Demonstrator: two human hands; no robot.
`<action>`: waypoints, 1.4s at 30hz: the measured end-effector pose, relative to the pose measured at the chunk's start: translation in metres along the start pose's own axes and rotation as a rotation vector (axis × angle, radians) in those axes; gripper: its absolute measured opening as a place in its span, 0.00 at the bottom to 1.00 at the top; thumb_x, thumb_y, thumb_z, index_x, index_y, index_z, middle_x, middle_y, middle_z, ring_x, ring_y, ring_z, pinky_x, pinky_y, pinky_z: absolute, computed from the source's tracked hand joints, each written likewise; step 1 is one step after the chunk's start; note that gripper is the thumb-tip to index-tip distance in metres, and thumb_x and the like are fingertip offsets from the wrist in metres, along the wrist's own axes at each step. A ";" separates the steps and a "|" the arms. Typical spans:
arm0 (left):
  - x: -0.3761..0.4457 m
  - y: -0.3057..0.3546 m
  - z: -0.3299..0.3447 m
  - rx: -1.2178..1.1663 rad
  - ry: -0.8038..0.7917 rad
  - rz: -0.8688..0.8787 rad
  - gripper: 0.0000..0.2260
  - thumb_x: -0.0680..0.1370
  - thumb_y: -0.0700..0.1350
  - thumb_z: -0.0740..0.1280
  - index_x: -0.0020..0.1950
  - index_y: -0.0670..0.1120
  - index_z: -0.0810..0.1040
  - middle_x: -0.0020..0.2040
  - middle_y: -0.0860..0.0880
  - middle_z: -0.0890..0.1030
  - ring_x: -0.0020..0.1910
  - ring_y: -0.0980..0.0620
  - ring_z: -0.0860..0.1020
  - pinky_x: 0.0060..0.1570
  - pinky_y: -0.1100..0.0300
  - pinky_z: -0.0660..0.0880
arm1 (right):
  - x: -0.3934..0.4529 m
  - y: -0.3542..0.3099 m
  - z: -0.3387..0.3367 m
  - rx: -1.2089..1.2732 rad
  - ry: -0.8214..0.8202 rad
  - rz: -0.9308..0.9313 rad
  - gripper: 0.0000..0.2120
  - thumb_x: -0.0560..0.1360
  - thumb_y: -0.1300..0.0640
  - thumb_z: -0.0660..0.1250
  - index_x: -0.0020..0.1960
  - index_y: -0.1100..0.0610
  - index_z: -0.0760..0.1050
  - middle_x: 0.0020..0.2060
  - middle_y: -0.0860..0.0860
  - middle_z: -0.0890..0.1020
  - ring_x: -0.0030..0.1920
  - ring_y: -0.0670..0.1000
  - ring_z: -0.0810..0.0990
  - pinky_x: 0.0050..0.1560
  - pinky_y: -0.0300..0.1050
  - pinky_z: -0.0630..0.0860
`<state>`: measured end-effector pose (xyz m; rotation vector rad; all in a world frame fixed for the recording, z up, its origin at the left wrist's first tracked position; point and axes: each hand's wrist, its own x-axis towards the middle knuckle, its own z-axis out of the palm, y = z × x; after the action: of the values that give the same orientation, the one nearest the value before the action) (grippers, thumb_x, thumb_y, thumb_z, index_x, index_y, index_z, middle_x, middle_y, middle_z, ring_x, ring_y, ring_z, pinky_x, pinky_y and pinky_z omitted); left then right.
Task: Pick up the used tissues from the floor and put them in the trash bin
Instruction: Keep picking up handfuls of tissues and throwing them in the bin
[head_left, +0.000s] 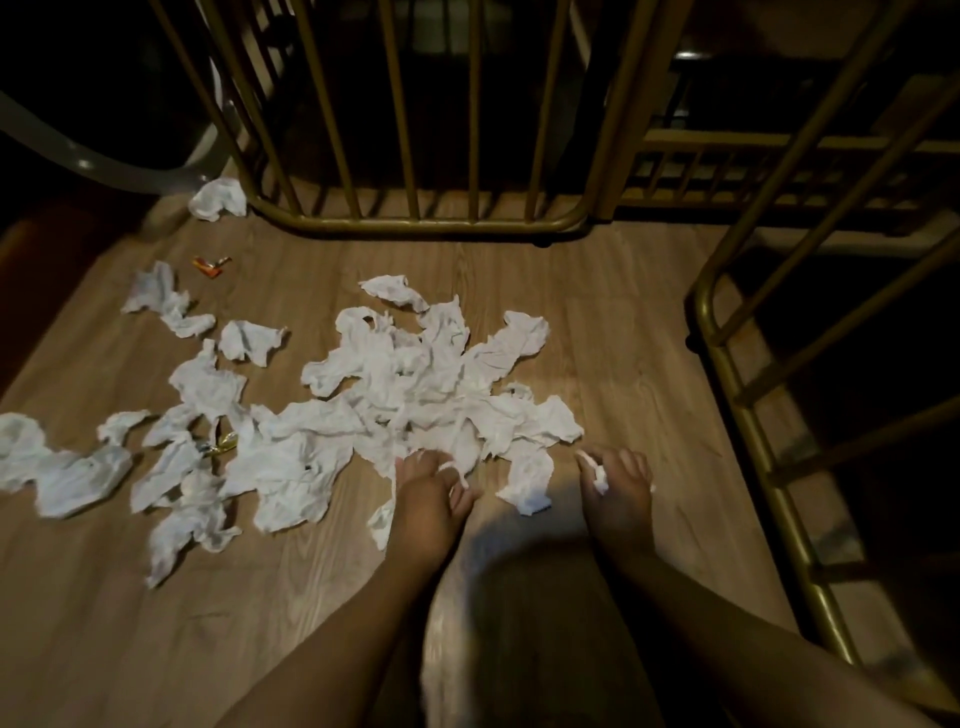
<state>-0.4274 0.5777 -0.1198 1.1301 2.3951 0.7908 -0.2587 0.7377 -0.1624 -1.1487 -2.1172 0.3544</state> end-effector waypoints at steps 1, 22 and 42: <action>-0.007 -0.003 -0.001 -0.027 0.058 -0.007 0.16 0.75 0.48 0.71 0.33 0.53 0.66 0.45 0.50 0.75 0.50 0.47 0.72 0.47 0.55 0.67 | 0.002 -0.006 0.001 0.026 0.016 -0.040 0.10 0.75 0.55 0.65 0.44 0.60 0.82 0.39 0.56 0.83 0.43 0.52 0.77 0.49 0.46 0.73; -0.035 -0.002 -0.012 -0.236 0.174 -0.259 0.26 0.73 0.49 0.72 0.69 0.48 0.68 0.54 0.53 0.80 0.52 0.53 0.79 0.53 0.58 0.76 | -0.025 -0.072 0.011 0.145 -0.534 -0.346 0.14 0.73 0.51 0.72 0.56 0.55 0.78 0.50 0.51 0.83 0.50 0.52 0.80 0.53 0.46 0.76; -0.094 -0.049 -0.227 -0.579 0.620 -0.662 0.18 0.71 0.47 0.75 0.59 0.47 0.76 0.54 0.48 0.83 0.50 0.45 0.82 0.52 0.47 0.81 | -0.015 -0.351 -0.010 0.890 -0.834 0.296 0.12 0.69 0.50 0.77 0.43 0.57 0.79 0.38 0.50 0.81 0.39 0.47 0.78 0.37 0.30 0.72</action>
<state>-0.5227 0.4036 0.0331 -0.1708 2.4568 1.5737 -0.4665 0.5243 0.0238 -0.7969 -1.9711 1.9517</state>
